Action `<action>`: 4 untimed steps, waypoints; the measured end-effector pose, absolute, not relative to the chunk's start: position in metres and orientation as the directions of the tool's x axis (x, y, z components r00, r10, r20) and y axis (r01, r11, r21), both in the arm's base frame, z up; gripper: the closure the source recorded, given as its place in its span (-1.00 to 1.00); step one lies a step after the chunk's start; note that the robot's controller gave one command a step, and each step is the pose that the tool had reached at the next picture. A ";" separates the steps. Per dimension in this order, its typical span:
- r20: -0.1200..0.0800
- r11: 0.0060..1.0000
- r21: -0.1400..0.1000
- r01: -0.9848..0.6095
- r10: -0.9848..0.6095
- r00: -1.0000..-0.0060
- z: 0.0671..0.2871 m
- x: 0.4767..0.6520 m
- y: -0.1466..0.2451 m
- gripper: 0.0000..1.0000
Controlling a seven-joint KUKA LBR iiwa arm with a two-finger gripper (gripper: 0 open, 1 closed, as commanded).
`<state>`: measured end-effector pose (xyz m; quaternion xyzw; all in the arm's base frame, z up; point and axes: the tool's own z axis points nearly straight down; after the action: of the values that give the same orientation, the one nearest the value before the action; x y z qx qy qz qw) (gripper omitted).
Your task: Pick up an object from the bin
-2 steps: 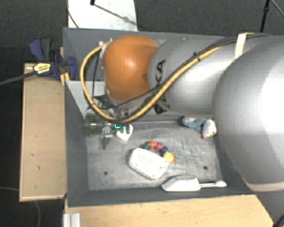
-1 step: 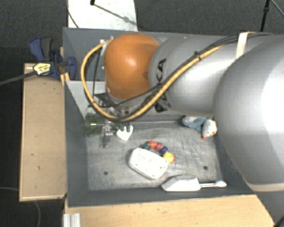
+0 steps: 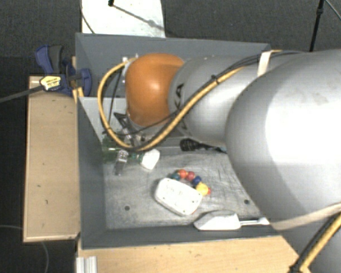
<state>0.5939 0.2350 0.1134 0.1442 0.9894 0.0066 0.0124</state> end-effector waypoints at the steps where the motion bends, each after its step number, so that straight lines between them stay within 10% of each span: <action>1: 0.000 0.961 -0.001 0.276 0.276 -0.961 0.080 0.589 0.242 -1.00; 3: -0.001 0.961 0.001 0.276 0.276 -0.961 0.081 0.590 0.242 -1.00; 4: -0.007 0.881 0.006 0.473 0.473 -0.881 0.077 0.596 0.240 1.00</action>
Offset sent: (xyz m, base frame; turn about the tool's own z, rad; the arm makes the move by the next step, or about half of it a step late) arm -0.0039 0.0137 -0.0124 0.0566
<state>0.5965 0.2400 0.0766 0.2436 0.9699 0.0023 0.0040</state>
